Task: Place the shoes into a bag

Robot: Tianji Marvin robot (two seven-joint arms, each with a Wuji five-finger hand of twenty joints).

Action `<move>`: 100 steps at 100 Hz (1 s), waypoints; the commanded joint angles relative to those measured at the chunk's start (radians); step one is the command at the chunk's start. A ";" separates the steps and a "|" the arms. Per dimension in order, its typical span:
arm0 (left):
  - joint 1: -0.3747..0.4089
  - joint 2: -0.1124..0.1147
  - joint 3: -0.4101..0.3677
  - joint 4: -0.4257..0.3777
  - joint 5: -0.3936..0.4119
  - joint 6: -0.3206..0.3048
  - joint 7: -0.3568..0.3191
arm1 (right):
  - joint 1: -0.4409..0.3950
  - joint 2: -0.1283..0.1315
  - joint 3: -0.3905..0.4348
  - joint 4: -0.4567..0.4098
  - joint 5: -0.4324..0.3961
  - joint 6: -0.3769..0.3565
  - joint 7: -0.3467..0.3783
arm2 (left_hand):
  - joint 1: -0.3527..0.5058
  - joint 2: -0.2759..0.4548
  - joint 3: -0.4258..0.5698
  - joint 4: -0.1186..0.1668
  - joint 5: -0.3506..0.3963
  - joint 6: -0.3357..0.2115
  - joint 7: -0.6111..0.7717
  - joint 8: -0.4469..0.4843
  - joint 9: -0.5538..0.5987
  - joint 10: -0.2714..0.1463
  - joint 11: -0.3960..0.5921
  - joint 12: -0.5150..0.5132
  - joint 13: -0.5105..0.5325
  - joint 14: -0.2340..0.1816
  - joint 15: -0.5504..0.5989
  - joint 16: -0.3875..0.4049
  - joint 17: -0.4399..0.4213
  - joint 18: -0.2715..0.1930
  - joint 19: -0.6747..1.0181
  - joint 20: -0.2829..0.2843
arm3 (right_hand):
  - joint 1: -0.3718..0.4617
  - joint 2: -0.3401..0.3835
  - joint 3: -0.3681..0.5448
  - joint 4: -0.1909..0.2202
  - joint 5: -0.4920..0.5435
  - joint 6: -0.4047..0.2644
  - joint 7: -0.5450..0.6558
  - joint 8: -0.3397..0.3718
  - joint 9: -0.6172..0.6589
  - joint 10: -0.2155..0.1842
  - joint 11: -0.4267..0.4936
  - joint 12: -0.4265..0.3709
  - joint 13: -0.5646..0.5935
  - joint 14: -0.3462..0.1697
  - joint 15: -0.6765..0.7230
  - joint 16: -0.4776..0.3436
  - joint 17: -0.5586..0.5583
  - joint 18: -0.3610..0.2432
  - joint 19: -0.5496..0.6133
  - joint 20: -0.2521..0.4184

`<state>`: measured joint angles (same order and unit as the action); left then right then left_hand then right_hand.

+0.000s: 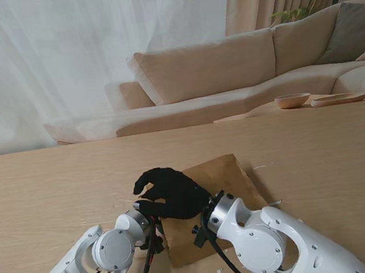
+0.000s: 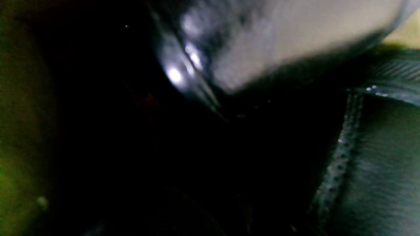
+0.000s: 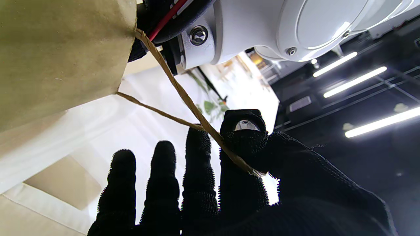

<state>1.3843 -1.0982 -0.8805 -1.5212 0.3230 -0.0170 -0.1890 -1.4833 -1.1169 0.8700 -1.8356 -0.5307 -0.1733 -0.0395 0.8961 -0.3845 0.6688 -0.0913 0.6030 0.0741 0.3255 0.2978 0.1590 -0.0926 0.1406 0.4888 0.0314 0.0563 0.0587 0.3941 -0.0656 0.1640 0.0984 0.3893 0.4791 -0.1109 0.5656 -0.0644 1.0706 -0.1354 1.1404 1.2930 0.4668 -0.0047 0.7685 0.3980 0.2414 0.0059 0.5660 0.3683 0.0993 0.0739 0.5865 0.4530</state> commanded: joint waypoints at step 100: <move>0.023 0.035 -0.063 -0.110 0.042 0.101 -0.150 | -0.013 -0.003 0.012 -0.017 -0.003 0.015 0.026 | -0.207 0.035 -0.142 -0.003 -0.154 -0.116 -0.099 -0.035 -0.034 -0.004 -0.107 -0.155 -0.005 -0.038 -0.076 -0.311 0.014 -0.007 -0.108 -0.263 | 0.026 0.050 -0.011 0.034 0.010 -0.009 0.022 0.016 -0.001 -0.015 0.016 0.012 -0.014 -0.036 -0.012 -0.009 0.001 -0.027 -0.026 0.024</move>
<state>1.3990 -1.0590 -0.9309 -1.5971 0.3616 0.0726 -0.3371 -1.4882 -1.1152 0.8807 -1.8423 -0.5315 -0.1627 -0.0284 0.7043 -0.3862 0.5585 -0.0811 0.4738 0.0512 0.2122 0.2704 0.1460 -0.0768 0.0346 0.3096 0.0315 0.0456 -0.0053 0.0833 -0.0549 0.1572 0.0321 0.1674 0.4894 -0.1108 0.5600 -0.0644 1.0706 -0.1341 1.1404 1.2931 0.4668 -0.0047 0.7685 0.3989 0.2414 0.0058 0.5660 0.3683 0.0995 0.0739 0.5857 0.4539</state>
